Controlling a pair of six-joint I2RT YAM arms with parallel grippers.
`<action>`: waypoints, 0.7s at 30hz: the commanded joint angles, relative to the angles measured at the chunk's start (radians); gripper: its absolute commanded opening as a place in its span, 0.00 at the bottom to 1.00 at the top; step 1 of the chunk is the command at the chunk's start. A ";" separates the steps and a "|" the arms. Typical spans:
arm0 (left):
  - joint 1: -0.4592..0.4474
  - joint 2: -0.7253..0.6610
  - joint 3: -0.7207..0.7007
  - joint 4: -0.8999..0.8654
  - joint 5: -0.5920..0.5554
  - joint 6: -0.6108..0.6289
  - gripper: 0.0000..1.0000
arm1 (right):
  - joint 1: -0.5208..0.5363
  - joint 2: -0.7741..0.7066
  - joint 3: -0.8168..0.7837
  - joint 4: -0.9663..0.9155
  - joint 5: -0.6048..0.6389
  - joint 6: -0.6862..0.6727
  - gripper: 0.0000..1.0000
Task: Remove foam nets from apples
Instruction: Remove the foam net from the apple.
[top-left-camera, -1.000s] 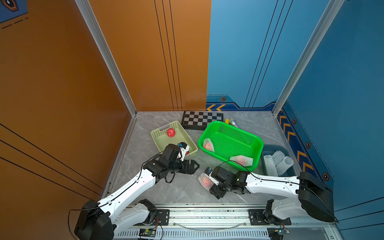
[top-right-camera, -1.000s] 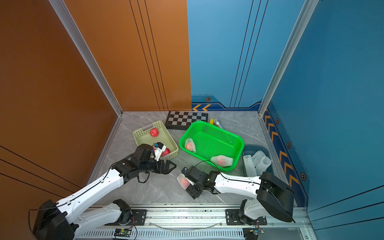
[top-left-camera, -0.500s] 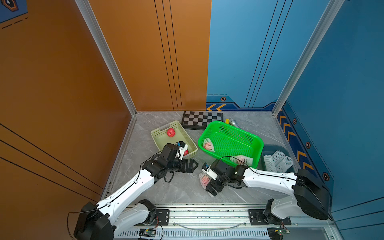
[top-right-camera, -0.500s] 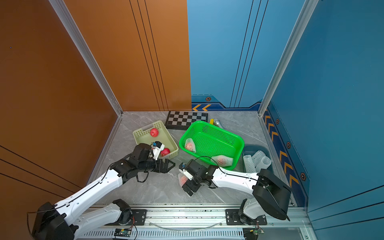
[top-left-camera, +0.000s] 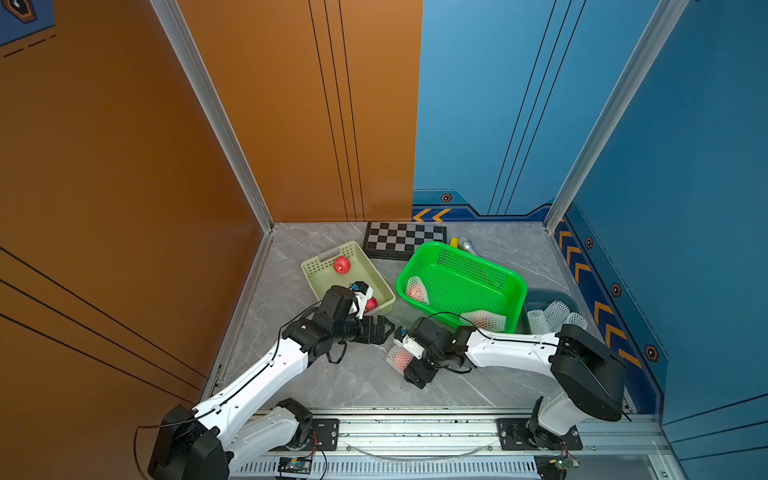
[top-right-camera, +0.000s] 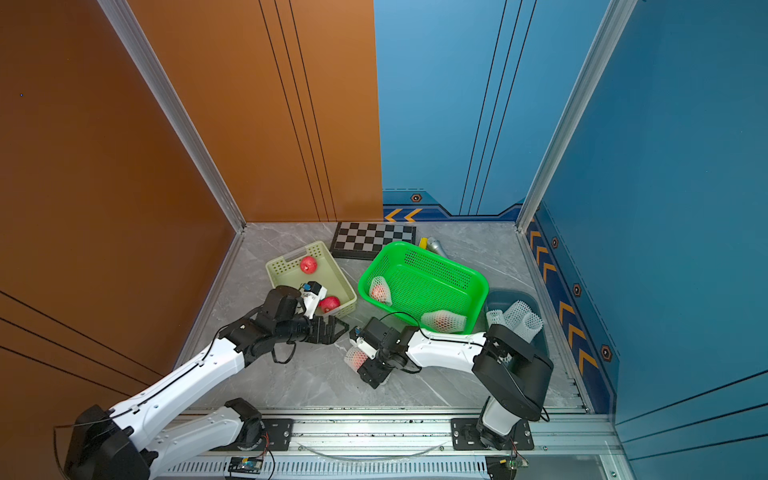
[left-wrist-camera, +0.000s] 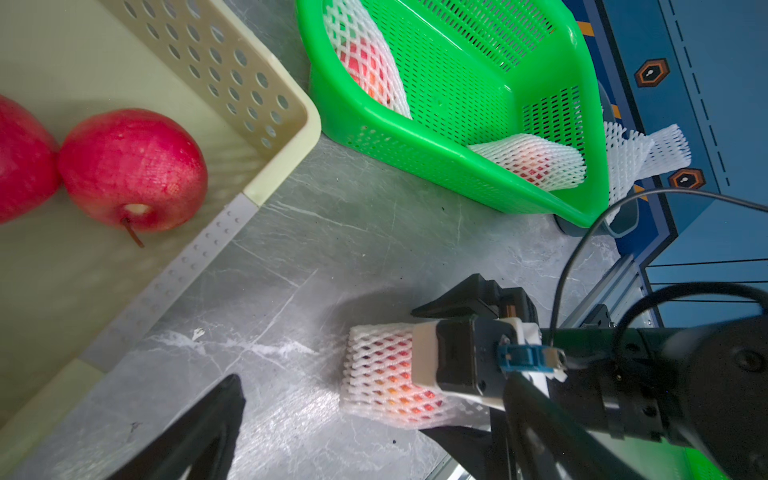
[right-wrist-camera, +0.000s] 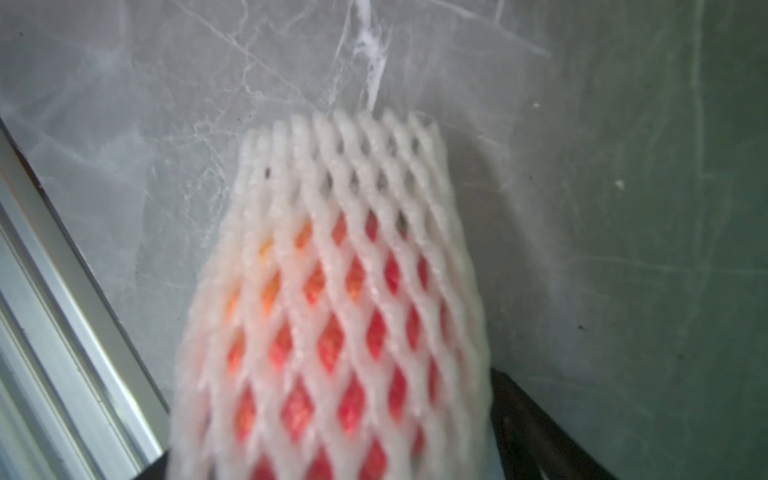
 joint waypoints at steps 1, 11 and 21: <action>0.008 0.007 0.002 0.001 0.014 0.013 0.98 | -0.006 0.012 0.011 0.010 0.016 -0.002 0.72; 0.010 0.018 0.000 0.008 0.026 0.005 0.98 | -0.017 -0.025 -0.032 0.006 -0.012 -0.018 0.44; -0.001 0.051 -0.004 0.037 0.062 -0.019 0.98 | -0.032 -0.065 -0.087 0.070 -0.085 -0.037 0.07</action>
